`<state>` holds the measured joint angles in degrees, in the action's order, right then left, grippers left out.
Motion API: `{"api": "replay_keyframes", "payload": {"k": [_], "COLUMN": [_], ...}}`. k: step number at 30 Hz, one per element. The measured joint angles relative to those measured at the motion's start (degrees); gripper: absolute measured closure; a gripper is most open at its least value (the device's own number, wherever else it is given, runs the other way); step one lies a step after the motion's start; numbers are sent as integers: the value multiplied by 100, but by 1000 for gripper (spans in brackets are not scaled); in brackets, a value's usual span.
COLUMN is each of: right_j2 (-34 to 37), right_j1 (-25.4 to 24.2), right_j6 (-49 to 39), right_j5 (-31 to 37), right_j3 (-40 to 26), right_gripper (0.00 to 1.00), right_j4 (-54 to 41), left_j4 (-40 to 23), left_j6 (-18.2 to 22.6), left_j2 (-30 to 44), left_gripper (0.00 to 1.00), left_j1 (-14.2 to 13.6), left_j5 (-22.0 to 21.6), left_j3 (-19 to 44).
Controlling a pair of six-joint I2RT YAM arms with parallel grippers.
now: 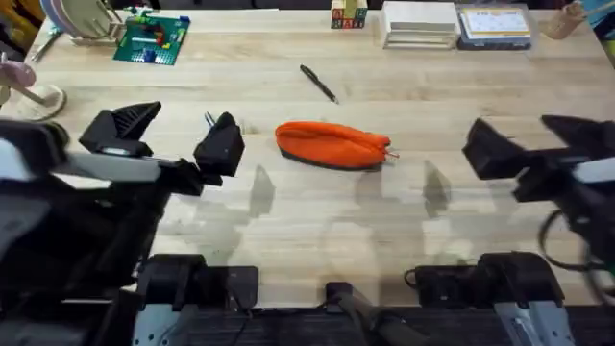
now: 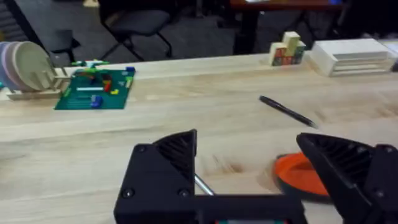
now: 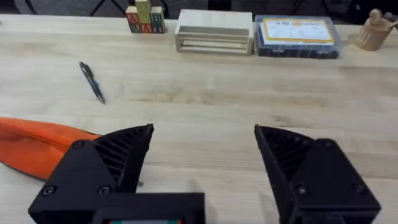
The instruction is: Unzip the bag, pick up the pens from the table one at a time and place them inside, then zip the bag closed.
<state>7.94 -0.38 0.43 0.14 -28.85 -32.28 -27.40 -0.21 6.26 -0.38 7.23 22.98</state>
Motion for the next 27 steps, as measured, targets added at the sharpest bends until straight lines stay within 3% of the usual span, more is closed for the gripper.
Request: {"api": "replay_keyframes", "payload": {"k": [6, 7, 9, 18, 23, 27], "right_j2": [649, 1011, 1157, 1318, 1318, 1318], "right_j1": [-2, -1, -2, 0, -1, -1], "right_j6": [43, 61, 63, 67, 67, 64], "right_j5": [-164, -333, -374, -675, -809, -841], "right_j3": [-1472, -2283, -2521, -2703, -2703, -2703], "right_gripper": [4, 4, 3, 4, 4, 4], "right_j4": [-1084, -1906, -2161, -2373, -2371, -2347], "left_j4": [-724, -885, -922, -1100, -1101, -1119], "left_j6": [0, 0, 0, 178, 851, 1697], "left_j2": [854, 1344, 1539, 2408, 3068, 3548], "left_gripper": [7, 7, 7, 7, 7, 7], "left_j1": [0, 0, 0, 0, 0, 0], "left_j5": [276, 448, 559, 1239, 1649, 2047], "left_j3": [1029, 1551, 1747, 1922, 1922, 1922]}}
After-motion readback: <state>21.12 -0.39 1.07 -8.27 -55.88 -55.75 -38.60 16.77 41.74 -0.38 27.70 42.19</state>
